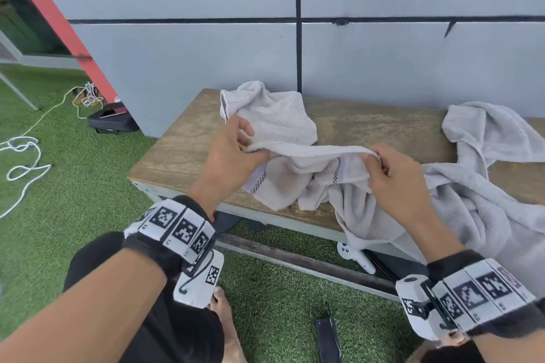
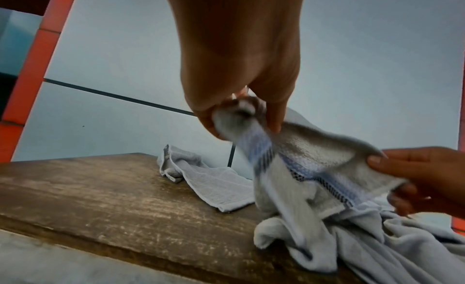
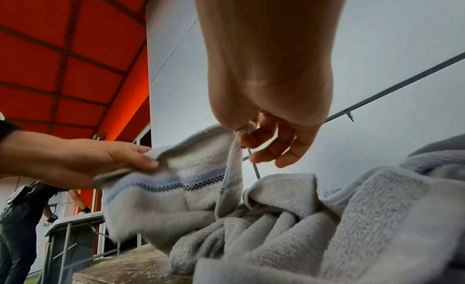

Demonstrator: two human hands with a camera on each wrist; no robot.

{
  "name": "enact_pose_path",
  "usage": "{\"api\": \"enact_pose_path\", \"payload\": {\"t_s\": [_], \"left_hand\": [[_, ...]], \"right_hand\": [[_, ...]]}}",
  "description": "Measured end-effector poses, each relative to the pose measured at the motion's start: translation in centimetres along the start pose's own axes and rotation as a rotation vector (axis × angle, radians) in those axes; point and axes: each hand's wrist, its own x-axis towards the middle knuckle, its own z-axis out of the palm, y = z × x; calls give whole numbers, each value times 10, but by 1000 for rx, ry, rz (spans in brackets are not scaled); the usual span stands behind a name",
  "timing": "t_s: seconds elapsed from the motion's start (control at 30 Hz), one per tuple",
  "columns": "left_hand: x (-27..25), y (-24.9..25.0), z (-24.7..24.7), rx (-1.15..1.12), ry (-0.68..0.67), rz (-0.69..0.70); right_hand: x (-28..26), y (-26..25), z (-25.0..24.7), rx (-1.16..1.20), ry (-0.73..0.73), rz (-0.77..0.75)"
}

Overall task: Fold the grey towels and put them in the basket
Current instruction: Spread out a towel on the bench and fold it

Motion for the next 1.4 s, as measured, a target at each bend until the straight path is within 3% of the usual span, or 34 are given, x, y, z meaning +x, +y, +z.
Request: {"api": "enact_pose_path", "payload": {"t_s": [0.13, 0.3, 0.4, 0.53, 0.73, 0.83, 1.07, 1.13, 1.23, 1.3, 1.4], "left_hand": [[-15, -8, 9, 115, -80, 83], [-42, -3, 37, 174, -278, 257], [-46, -2, 51, 177, -211, 380], [-43, 1, 47, 179, -155, 376], [-24, -7, 24, 330, -225, 282], [-16, -2, 7, 271, -281, 223], [3, 18, -10, 21, -196, 159], [6, 23, -8, 12, -174, 145], [10, 24, 5, 44, -197, 118], [8, 20, 20, 43, -319, 87], [13, 3, 53, 106, -540, 69]], "right_hand": [[-5, -17, 2, 112, -35, -88], [-16, -40, 8, 274, -168, -216], [-20, -47, 8, 273, -195, -302], [-18, -47, 4, 281, -122, -340], [-11, -53, -23, 382, -31, -225], [-6, -51, -45, 376, 16, -178], [-1, -21, -92, 283, 166, 71], [-4, -11, -95, 212, 121, 154], [-15, 3, -92, 146, -98, 253], [-23, 9, -83, 86, -245, 215], [-21, 19, -58, -29, -345, 121]]}}
